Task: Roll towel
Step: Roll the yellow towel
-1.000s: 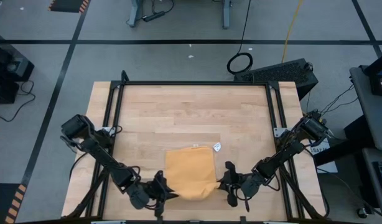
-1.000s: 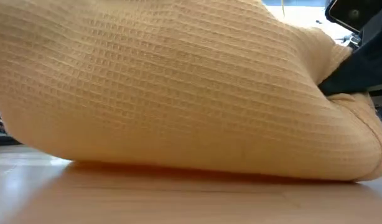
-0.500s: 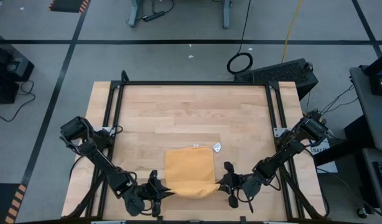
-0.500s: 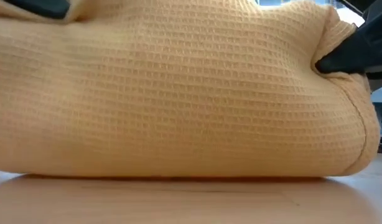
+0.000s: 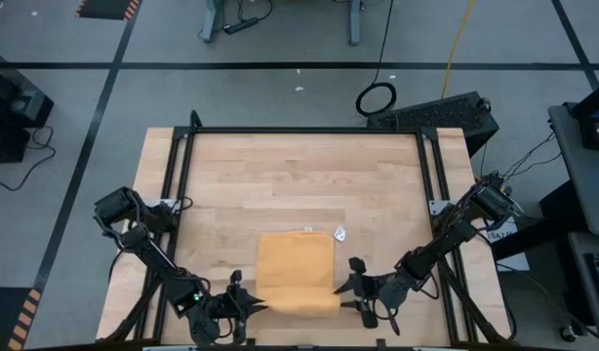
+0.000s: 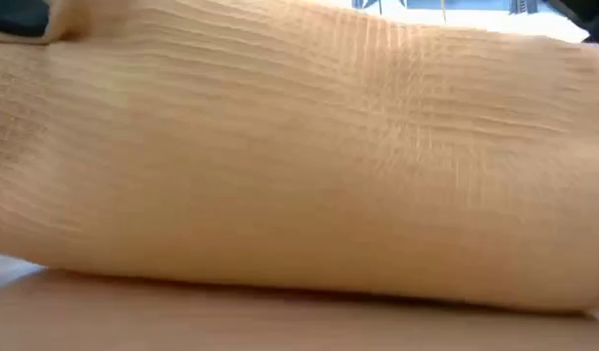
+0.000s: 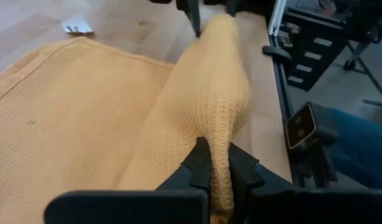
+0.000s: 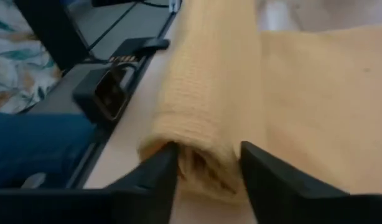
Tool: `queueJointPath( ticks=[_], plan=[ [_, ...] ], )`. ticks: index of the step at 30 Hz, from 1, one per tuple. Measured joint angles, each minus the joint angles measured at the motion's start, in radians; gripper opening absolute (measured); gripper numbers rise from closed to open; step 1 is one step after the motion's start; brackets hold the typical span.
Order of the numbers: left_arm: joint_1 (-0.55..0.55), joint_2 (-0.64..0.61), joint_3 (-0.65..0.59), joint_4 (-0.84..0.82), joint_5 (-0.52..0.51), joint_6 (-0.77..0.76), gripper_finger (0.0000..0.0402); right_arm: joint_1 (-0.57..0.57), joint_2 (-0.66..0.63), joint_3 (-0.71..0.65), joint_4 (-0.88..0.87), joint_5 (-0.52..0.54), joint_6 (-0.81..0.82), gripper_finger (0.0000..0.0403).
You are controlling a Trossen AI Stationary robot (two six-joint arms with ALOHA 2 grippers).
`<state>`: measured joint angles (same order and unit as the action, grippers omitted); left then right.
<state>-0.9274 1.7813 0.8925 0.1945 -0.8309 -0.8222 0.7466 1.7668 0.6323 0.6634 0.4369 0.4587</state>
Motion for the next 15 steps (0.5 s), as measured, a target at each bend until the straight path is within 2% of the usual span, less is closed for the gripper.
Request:
queueJointPath(
  ticks=[5, 9, 11, 15],
  plan=[
    [0.000, 0.000, 0.000, -0.009, -0.005, -0.009, 0.0018, 0.037, 0.000, 0.000, -0.010, -0.003, 0.025, 0.0231],
    [0.000, 0.000, 0.000, -0.009, -0.009, -0.010, 0.0018, 0.089, -0.001, 0.000, -0.053, 0.048, 0.102, 0.0263],
    [0.000, 0.000, 0.000, -0.009, -0.010, -0.010, 0.0018, 0.124, -0.001, 0.000, -0.100, 0.106, 0.145, 0.0269],
    [0.000, 0.000, 0.000, -0.009, -0.016, -0.010, 0.0018, 0.202, 0.029, 0.000, -0.075, 0.344, 0.164, 0.0284]
  ],
)
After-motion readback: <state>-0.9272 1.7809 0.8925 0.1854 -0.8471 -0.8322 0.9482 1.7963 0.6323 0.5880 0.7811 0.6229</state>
